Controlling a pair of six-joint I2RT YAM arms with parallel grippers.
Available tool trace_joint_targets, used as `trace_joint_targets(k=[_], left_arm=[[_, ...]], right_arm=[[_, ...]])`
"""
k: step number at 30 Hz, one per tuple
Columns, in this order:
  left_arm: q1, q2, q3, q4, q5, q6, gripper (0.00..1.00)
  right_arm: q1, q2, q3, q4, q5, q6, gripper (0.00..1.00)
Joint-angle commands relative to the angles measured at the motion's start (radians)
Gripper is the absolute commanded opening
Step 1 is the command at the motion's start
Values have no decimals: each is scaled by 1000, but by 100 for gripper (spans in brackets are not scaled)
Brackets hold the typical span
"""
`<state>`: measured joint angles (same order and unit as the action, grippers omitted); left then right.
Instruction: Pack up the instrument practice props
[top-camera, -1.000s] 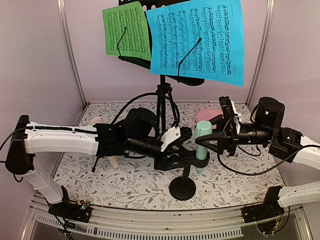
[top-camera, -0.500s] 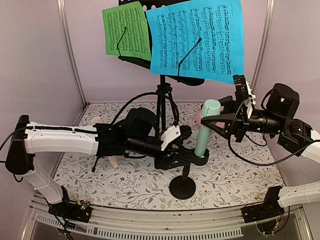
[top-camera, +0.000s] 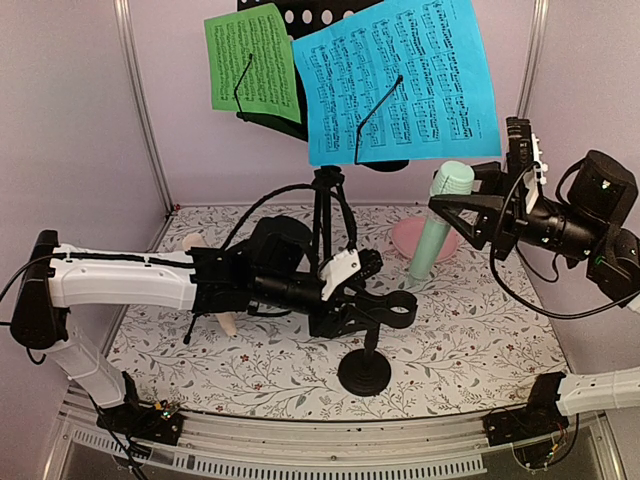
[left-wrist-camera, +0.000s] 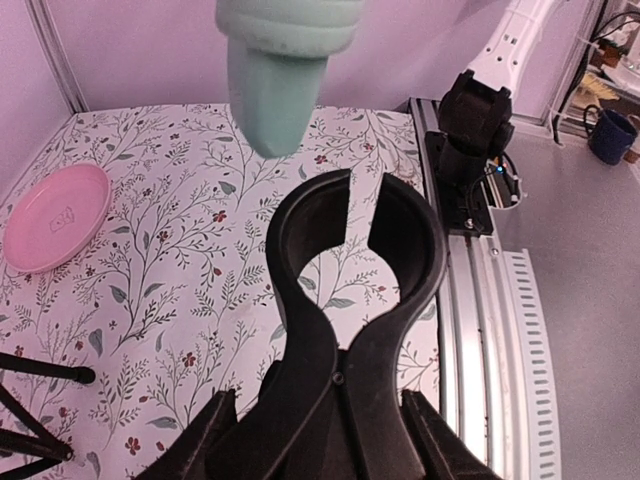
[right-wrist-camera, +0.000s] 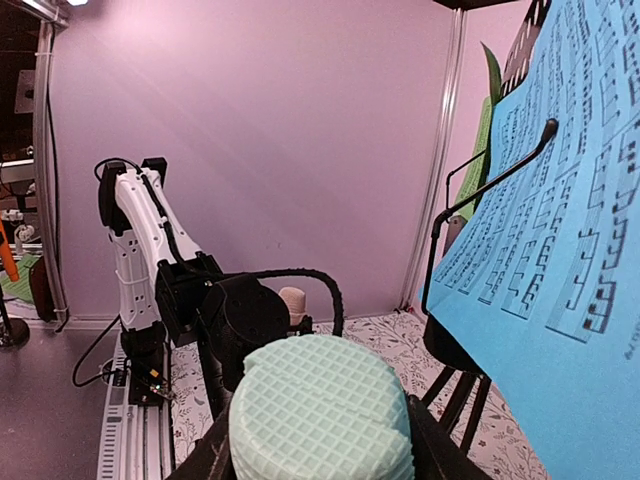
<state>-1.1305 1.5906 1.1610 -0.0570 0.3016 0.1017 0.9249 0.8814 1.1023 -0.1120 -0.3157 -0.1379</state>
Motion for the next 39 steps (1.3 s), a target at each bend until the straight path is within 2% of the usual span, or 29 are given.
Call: trace_joint_targets(k=[1, 8, 11, 14, 17, 21, 26, 30, 34, 35, 38, 39], left_arm=[[-2, -24, -29, 8, -18, 13, 0], [-2, -42, -49, 9, -27, -2, 8], [-2, -52, -62, 12, -33, -9, 11], [-2, -62, -71, 12, -33, -12, 20], [-2, -71, -77, 11, -28, -14, 23], [-3, -79, -82, 4, -33, -15, 26], [-3, -86, -91, -1, -30, -17, 37], [-4, -102, -110, 7, -38, -19, 55], [-5, -127, -137, 29, -48, -17, 59], [-5, -131, -140, 31, -49, -15, 66], [-6, -135, -141, 30, -52, -10, 73], [-5, -135, -140, 27, -54, -8, 80]], right_arm=[[6, -74, -20, -42, 151, -6, 32], [6, -176, -150, -49, 457, 115, 31], [7, -201, -203, -45, 553, 219, 31], [8, -215, -243, -47, 663, 311, 31], [6, -208, -254, -123, 805, 447, 31], [6, -197, -264, -178, 836, 600, 32], [6, -188, -280, -238, 869, 761, 28], [6, -170, -277, -297, 874, 836, 26], [2, -156, -271, -335, 875, 867, 26], [-9, -149, -268, -343, 867, 873, 26], [-45, -131, -267, -361, 812, 887, 25], [-58, -126, -266, -363, 796, 892, 25]])
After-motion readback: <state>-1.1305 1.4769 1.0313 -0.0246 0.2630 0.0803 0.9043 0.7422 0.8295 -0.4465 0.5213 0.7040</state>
